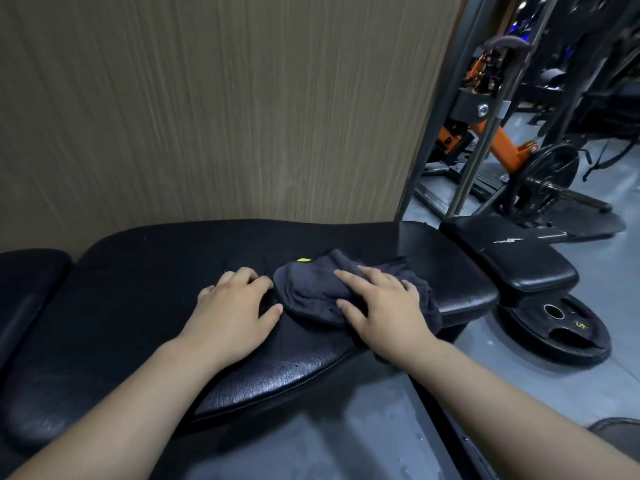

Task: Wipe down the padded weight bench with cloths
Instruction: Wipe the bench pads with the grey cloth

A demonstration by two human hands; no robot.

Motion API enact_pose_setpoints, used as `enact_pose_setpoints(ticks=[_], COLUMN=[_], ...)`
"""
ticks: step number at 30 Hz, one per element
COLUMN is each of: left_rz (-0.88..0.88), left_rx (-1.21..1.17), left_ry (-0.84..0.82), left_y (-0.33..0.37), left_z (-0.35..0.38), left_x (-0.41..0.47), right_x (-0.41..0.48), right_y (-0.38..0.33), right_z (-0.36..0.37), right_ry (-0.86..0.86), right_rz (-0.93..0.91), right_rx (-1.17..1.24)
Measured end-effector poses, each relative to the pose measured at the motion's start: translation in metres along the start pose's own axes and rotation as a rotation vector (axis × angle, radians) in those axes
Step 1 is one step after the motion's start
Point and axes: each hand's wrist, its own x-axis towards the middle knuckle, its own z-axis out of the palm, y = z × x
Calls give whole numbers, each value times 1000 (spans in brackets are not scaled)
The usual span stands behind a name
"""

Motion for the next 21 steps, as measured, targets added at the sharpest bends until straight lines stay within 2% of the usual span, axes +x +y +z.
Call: enact_pose_setpoints(ticks=[6, 15, 21], left_rz=[25, 6, -12], left_rx=[-60, -46, -12], left_ry=[37, 67, 56], left_y=[-9, -18, -28], left_z=[-2, -6, -9], left_x=[-3, -11, -18], right_x=[13, 105, 148], right_y=[19, 66, 61], right_z=[3, 1, 7], right_ry=[30, -84, -125], right_rz=[-55, 156, 255], right_rx=[57, 30, -8])
